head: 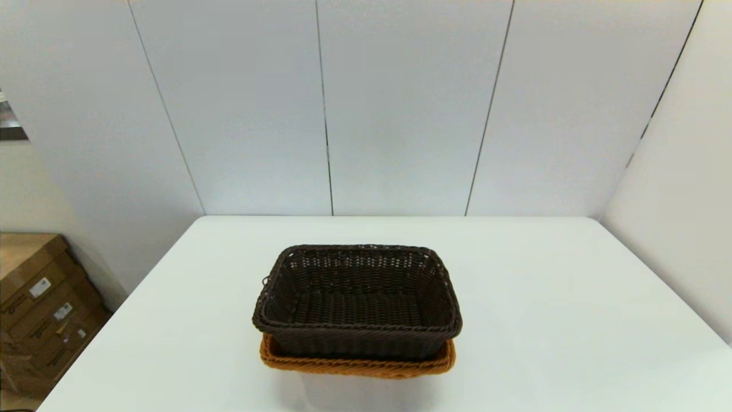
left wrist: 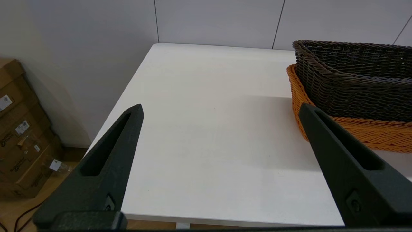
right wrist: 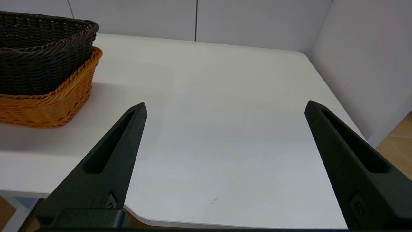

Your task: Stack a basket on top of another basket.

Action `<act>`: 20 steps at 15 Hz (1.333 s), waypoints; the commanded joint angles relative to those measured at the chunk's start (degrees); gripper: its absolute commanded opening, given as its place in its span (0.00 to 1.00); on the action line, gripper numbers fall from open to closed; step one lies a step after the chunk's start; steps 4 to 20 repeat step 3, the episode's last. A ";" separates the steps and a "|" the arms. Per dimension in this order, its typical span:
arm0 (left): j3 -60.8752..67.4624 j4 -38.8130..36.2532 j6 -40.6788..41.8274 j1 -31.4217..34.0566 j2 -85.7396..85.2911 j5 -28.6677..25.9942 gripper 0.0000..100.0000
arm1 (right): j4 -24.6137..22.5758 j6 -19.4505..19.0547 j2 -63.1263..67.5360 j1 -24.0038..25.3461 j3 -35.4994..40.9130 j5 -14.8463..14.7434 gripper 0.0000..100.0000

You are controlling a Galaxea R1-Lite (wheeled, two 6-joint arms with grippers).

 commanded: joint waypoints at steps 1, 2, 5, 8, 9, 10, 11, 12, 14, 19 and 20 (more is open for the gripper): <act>0.00 -0.05 0.01 -0.02 -0.04 0.03 1.00 | -0.07 -0.12 -0.11 0.03 0.09 0.20 1.00; 0.00 -0.05 0.01 -0.02 -0.04 0.03 1.00 | -0.16 -0.04 -0.11 -0.06 0.09 0.11 1.00; 0.00 -0.05 0.01 -0.02 -0.04 0.03 1.00 | -0.07 0.05 -0.11 0.03 0.09 0.11 1.00; 0.00 -0.05 0.01 -0.02 -0.04 0.03 1.00 | -0.07 0.05 -0.11 0.03 0.09 0.11 1.00; 0.00 -0.05 0.01 -0.02 -0.04 0.03 1.00 | -0.07 0.05 -0.11 0.03 0.09 0.11 1.00; 0.00 -0.05 0.01 -0.02 -0.04 0.03 1.00 | -0.07 0.05 -0.11 0.03 0.09 0.11 1.00; 0.00 -0.05 0.01 -0.02 -0.04 0.03 1.00 | -0.07 0.05 -0.11 0.03 0.09 0.11 1.00; 0.00 -0.05 0.01 -0.02 -0.04 0.03 1.00 | -0.07 0.05 -0.11 0.03 0.09 0.11 1.00; 0.00 -0.05 0.01 -0.02 -0.04 0.03 1.00 | -0.07 0.05 -0.11 0.03 0.09 0.11 1.00; 0.00 -0.05 0.01 -0.02 -0.04 0.03 1.00 | -0.07 0.05 -0.11 0.03 0.09 0.11 1.00; 0.00 -0.05 0.01 -0.02 -0.04 0.03 1.00 | -0.07 0.05 -0.11 0.03 0.09 0.11 1.00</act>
